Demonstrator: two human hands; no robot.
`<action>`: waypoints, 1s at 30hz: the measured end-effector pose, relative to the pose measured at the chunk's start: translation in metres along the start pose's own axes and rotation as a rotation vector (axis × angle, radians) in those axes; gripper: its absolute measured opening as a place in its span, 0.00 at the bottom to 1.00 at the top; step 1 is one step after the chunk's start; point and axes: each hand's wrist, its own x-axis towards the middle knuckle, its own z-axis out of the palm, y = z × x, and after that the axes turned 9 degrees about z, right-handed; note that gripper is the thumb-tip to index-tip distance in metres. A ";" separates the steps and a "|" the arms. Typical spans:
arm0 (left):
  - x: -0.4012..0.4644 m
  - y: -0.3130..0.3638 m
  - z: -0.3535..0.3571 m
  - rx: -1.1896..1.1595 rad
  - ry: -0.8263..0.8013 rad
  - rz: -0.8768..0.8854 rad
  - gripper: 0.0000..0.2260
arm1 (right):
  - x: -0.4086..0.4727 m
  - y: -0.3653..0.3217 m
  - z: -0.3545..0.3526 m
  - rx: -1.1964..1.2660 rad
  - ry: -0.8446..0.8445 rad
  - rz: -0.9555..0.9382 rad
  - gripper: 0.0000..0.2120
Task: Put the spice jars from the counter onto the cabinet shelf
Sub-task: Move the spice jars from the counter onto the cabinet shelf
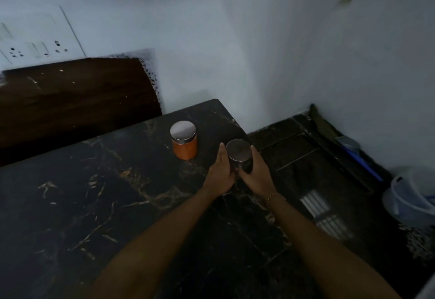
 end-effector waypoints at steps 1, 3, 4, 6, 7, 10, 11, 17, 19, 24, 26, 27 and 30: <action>0.000 -0.001 0.003 -0.067 -0.004 -0.032 0.44 | 0.002 0.000 0.001 0.065 -0.021 0.047 0.40; 0.003 -0.003 0.008 -0.187 -0.006 -0.104 0.51 | 0.006 -0.002 0.002 0.245 -0.055 0.156 0.37; 0.006 -0.004 0.011 -0.233 0.002 -0.138 0.52 | 0.009 -0.004 0.002 0.316 -0.073 0.180 0.33; 0.012 -0.004 0.014 -0.271 0.087 -0.193 0.50 | 0.012 -0.008 0.002 0.382 -0.102 0.177 0.23; 0.014 -0.005 0.015 -0.255 0.174 -0.205 0.46 | 0.012 -0.011 0.002 0.398 -0.113 0.176 0.19; 0.010 -0.005 0.010 -0.190 0.402 -0.226 0.37 | 0.011 -0.015 0.005 0.391 -0.118 0.171 0.13; 0.007 -0.004 0.005 -0.200 0.438 -0.215 0.37 | 0.010 -0.017 0.006 0.393 -0.107 0.155 0.12; -0.005 0.009 -0.062 -0.671 0.364 -0.204 0.35 | 0.011 -0.064 -0.003 0.316 -0.206 -0.060 0.15; -0.006 0.014 -0.084 -0.849 0.370 -0.198 0.30 | 0.009 -0.085 -0.008 0.308 -0.361 -0.123 0.19; -0.007 0.039 -0.133 -1.181 0.395 -0.028 0.18 | 0.002 -0.141 -0.004 0.308 -0.450 -0.273 0.26; -0.009 0.051 -0.150 -1.135 0.481 -0.025 0.19 | -0.002 -0.163 0.008 0.309 -0.309 -0.331 0.31; -0.011 0.056 -0.155 -1.065 0.525 -0.019 0.19 | -0.004 -0.171 0.013 0.313 -0.223 -0.358 0.35; -0.021 0.067 -0.161 -0.753 0.708 0.016 0.19 | -0.009 -0.191 0.027 0.215 0.036 -0.466 0.44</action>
